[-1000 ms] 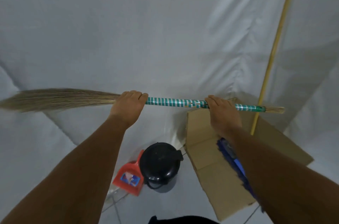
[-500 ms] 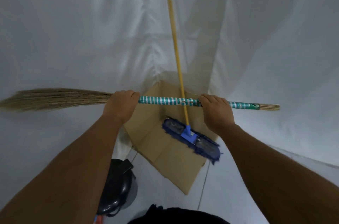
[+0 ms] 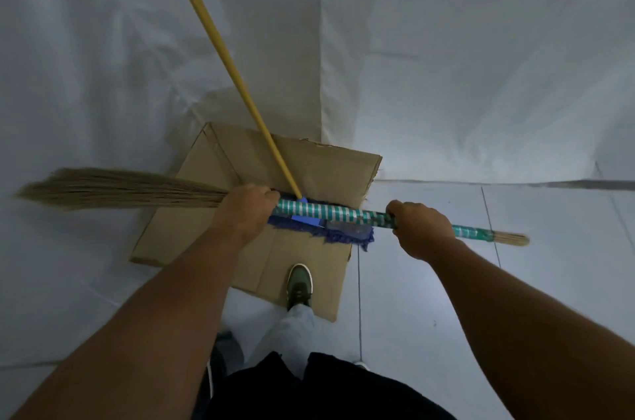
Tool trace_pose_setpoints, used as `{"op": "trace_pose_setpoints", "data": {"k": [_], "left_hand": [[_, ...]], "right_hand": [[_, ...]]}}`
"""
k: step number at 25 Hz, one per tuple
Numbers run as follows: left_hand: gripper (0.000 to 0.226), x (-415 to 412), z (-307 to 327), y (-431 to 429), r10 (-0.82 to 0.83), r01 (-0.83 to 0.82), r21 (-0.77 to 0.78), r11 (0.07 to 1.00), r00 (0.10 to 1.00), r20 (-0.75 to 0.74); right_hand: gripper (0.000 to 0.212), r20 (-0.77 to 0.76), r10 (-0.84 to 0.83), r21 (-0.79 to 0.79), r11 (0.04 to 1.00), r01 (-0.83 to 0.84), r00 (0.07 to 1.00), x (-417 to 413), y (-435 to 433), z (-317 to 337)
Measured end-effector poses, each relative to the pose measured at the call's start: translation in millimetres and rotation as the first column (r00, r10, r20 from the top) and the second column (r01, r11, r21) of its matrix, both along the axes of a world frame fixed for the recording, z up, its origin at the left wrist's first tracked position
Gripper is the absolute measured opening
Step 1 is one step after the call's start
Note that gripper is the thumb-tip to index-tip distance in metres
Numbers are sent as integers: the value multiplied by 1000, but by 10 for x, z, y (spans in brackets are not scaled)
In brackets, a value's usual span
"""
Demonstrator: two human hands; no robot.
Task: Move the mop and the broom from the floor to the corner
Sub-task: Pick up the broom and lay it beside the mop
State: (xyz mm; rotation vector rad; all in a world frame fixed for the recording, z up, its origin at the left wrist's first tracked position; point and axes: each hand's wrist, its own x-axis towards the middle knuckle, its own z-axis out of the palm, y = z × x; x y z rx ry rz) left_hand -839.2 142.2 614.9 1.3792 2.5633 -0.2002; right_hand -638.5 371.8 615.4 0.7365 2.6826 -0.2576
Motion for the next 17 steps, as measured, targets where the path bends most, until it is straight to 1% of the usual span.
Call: {"op": "trace_pose_setpoints", "data": {"k": [4, 8, 10, 12, 14, 15, 17], "left_hand": [[33, -407, -537, 242, -52, 56, -31, 998, 990, 129], [36, -520, -1089, 437, -60, 73, -49, 996, 970, 237], [40, -475, -1396, 507, -85, 107, -67, 992, 958, 274], [49, -417, -1694, 597, -115, 145, -83, 986, 949, 295], [55, -391, -1972, 664, -120, 147, -65, 987, 943, 309], [54, -397, -2135, 679, -117, 140, -58, 988, 947, 300], [50, -439, -2454, 676, -107, 124, -62, 990, 967, 231]], "right_hand": [[21, 142, -92, -56, 993, 101, 986, -318, 59, -364], [19, 231, -141, -31, 988, 152, 963, -424, 147, -754], [19, 265, -157, -21, 985, 169, 951, -359, 204, -994], [21, 290, -164, -29, 983, 180, 943, -280, 296, -1253], [21, 299, -174, -33, 981, 192, 938, -223, 414, -1527], [21, 299, -173, -34, 981, 191, 939, -195, 480, -1696], [20, 285, -178, -33, 980, 195, 942, -120, 606, -2029]]}}
